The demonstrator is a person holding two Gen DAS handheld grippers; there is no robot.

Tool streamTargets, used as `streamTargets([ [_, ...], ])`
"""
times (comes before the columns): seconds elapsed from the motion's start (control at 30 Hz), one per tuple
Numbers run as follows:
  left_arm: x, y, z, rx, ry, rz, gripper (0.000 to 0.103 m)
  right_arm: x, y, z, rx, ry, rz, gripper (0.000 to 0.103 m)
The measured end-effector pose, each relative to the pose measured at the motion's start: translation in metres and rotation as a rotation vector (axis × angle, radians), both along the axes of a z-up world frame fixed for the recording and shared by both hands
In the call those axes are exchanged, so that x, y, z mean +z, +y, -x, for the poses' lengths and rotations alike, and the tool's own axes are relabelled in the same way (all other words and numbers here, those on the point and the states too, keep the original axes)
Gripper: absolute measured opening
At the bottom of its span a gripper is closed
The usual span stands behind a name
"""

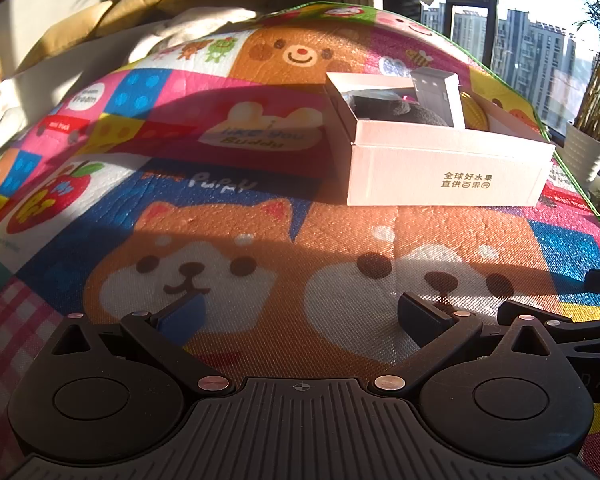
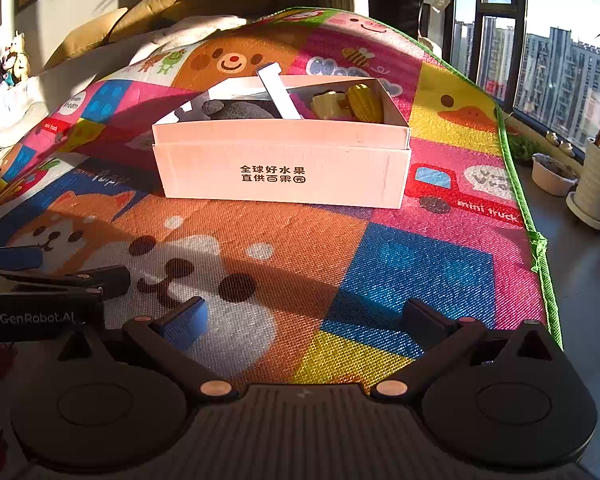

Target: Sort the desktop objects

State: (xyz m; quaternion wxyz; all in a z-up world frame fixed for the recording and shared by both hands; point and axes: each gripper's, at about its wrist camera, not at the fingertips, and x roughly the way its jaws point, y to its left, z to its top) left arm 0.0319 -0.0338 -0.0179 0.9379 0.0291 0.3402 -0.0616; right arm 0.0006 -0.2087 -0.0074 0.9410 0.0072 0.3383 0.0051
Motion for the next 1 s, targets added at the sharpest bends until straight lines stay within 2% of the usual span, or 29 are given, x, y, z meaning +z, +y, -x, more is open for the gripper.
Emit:
streamTargets([
  [1.0,0.0007,-0.0035,0.001,0.001,0.0,0.001,0.103,0.0002,-0.0001,0.0001,0.0,0.0,0.001,0.103],
])
